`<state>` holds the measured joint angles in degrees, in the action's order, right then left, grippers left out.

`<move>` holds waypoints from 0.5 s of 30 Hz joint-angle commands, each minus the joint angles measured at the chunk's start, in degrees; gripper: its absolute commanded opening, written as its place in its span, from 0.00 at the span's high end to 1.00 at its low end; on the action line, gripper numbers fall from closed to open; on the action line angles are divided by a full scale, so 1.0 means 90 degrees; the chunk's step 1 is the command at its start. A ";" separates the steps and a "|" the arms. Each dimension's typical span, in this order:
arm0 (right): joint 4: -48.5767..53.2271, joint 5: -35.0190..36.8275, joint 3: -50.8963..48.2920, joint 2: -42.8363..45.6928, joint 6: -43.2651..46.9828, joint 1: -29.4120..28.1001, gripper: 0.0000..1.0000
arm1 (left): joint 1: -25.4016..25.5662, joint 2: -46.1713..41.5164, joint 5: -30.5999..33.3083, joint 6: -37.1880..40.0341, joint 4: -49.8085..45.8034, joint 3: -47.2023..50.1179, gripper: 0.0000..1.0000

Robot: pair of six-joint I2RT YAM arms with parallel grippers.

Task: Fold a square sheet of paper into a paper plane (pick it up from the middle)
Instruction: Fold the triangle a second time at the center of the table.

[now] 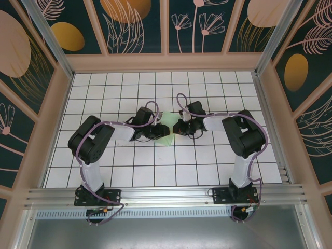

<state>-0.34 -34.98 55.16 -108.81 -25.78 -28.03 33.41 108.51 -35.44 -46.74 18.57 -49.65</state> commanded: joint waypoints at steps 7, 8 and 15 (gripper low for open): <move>0.0250 0.0263 0.0169 -0.0135 0.0117 -0.0060 0.93 | 0.0027 0.0150 0.0056 0.0099 -0.0173 -0.0148 0.73; 0.0245 0.0290 0.0157 -0.0132 0.0115 -0.0064 0.93 | 0.0021 0.0150 0.0061 0.0097 -0.0180 -0.0158 0.72; 0.0321 0.0361 0.0141 -0.0083 0.0110 -0.0069 0.93 | 0.0027 0.0227 0.0132 0.0171 -0.0300 -0.0216 0.74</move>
<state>0.43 -34.26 55.53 -108.81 -25.78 -28.23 33.41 109.54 -35.31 -46.61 17.72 -50.39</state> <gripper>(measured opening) 0.071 0.263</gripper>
